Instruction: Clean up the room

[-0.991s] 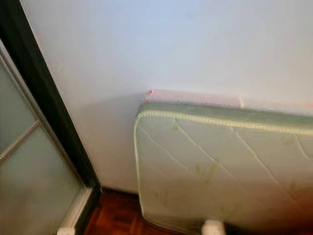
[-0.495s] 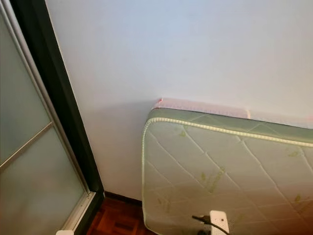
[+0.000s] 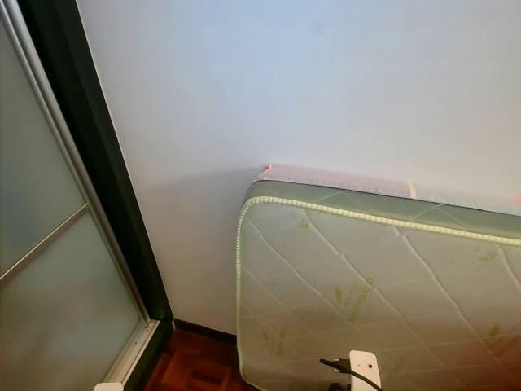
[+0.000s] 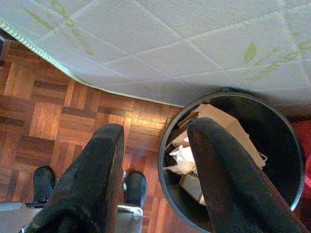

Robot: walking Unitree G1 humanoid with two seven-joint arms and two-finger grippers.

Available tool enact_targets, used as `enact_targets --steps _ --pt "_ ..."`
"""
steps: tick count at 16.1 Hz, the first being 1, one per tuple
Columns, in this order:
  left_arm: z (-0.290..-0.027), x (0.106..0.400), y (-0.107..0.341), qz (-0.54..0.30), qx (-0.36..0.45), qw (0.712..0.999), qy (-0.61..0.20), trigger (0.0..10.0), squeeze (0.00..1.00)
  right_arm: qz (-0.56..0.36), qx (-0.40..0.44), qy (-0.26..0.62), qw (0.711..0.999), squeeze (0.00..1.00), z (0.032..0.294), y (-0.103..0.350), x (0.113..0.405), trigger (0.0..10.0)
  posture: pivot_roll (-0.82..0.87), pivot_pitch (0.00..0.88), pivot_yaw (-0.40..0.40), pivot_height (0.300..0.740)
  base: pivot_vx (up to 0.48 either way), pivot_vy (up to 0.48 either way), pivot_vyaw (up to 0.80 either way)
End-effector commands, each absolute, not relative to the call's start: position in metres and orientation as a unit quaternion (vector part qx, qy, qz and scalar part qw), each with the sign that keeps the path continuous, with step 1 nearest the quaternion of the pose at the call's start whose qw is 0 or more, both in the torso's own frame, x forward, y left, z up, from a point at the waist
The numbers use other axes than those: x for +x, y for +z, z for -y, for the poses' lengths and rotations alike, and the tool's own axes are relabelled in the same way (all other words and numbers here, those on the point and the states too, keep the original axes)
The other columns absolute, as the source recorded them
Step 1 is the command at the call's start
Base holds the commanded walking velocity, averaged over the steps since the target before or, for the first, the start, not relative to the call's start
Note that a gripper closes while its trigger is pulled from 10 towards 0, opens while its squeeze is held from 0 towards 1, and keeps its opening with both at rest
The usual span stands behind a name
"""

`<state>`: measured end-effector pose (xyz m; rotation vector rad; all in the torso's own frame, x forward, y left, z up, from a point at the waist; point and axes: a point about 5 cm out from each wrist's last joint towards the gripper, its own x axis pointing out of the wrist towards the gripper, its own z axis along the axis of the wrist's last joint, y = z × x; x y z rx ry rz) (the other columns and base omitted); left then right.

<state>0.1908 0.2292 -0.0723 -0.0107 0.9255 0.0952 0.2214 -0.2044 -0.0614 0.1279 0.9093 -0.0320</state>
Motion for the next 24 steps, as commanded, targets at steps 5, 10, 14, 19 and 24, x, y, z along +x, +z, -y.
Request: enact_targets --steps 5,10,14,19,24 --pt "-0.2295 0.1854 -0.0753 -0.46 -0.002 0.887 0.042 10.0 0.0 -0.44 0.069 -0.022 0.895 0.0 0.2062 -0.0611 0.2214 10.0 0.07 0.0 -0.054 0.74 -0.202 0.0 0.0" --pt "-0.2292 0.1855 -0.0753 -0.459 -0.004 0.888 0.042 10.0 0.0 -0.442 0.068 -0.021 0.894 0.0 0.2063 -0.0611 0.2213 10.0 0.07 0.0 -0.054 0.74 -0.286 0.0 0.0" --pt "-0.2293 0.1855 -0.0753 -0.459 -0.004 0.888 0.043 10.0 0.0 -0.442 0.068 -0.02 0.894 0.0 0.2063 -0.0611 0.2214 10.0 0.07 0.0 -0.054 0.74 -0.301 0.0 0.0" --pt "-0.2293 0.1856 -0.0752 -0.458 -0.003 0.888 0.043 10.0 0.0 -0.441 0.068 -0.021 0.895 0.0 0.2063 -0.061 0.2215 10.0 0.07 0.0 -0.054 0.74 -0.236 0.0 0.0" --pt "-0.2292 0.1852 -0.0754 -0.459 -0.004 0.888 0.043 10.0 0.0 -0.449 0.061 -0.022 0.891 0.0 0.2071 -0.0618 0.2204 10.0 0.07 0.0 -0.057 0.74 0.0 0.0 -0.15"
